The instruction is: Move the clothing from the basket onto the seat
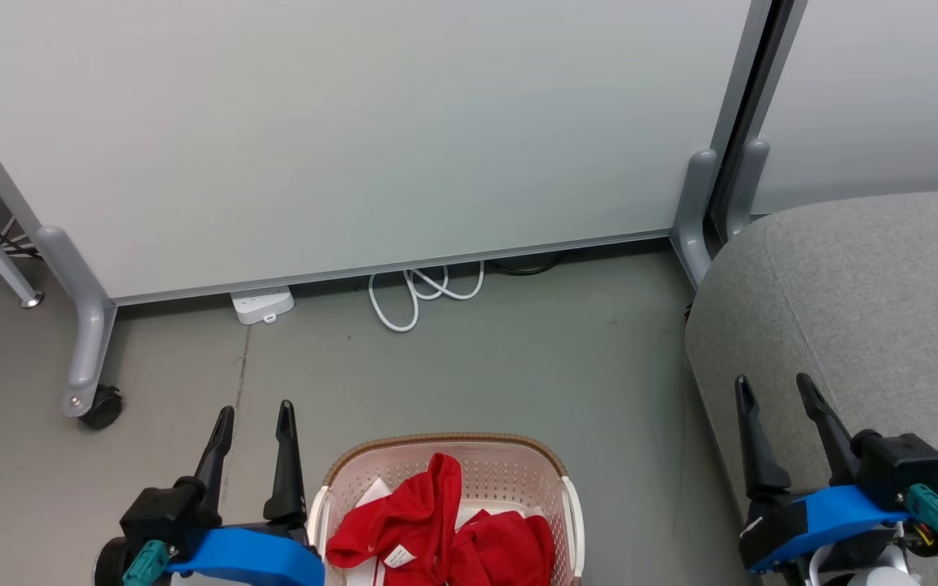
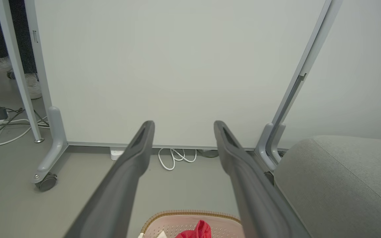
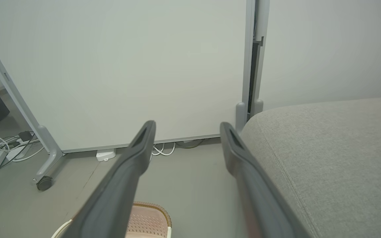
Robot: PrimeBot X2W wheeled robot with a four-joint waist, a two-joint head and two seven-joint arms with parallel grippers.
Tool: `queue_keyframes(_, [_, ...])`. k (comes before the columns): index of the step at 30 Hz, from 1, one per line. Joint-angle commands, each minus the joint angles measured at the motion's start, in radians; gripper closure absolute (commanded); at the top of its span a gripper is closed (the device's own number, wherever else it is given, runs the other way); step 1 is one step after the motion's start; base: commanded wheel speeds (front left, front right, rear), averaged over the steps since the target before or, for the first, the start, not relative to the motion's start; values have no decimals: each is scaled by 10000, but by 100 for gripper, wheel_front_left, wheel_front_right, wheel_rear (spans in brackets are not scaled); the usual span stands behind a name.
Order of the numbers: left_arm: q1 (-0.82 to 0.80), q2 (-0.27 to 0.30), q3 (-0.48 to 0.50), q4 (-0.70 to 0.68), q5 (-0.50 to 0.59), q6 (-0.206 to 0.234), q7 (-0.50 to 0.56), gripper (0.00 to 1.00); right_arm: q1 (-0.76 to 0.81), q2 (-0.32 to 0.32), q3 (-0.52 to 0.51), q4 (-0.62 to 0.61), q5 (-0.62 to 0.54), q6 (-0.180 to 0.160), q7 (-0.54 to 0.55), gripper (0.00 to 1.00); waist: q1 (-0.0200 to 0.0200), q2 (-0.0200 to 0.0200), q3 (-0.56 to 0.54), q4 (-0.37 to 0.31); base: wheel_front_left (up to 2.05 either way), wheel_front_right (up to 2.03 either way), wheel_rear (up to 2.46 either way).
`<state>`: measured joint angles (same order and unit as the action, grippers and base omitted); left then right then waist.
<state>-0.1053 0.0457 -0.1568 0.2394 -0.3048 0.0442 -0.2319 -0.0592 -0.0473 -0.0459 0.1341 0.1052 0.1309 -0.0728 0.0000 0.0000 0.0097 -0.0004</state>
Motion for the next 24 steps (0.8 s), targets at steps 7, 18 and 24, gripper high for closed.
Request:
queue_keyframes(7, [-101, 69, -125, 41, 527, 126, -215, 0, 71, -48, 18, -128, -745, -3, -138, 0, 0, 0, -52, -5, 0, 0, 0])
queue_keyframes(18, [-141, 73, -244, -31, 889, 256, -341, 0, 88, -47, 32, -259, -1291, -3, -213, 0, 0, 0, 61, -12, 0, 0, 0])
queue_keyframes(24, [-154, 73, -256, -4, 802, 260, -341, 0, -7, -47, 30, -208, -1283, -3, -204, 0, 0, 0, 101, -22, 0, 0, 0])
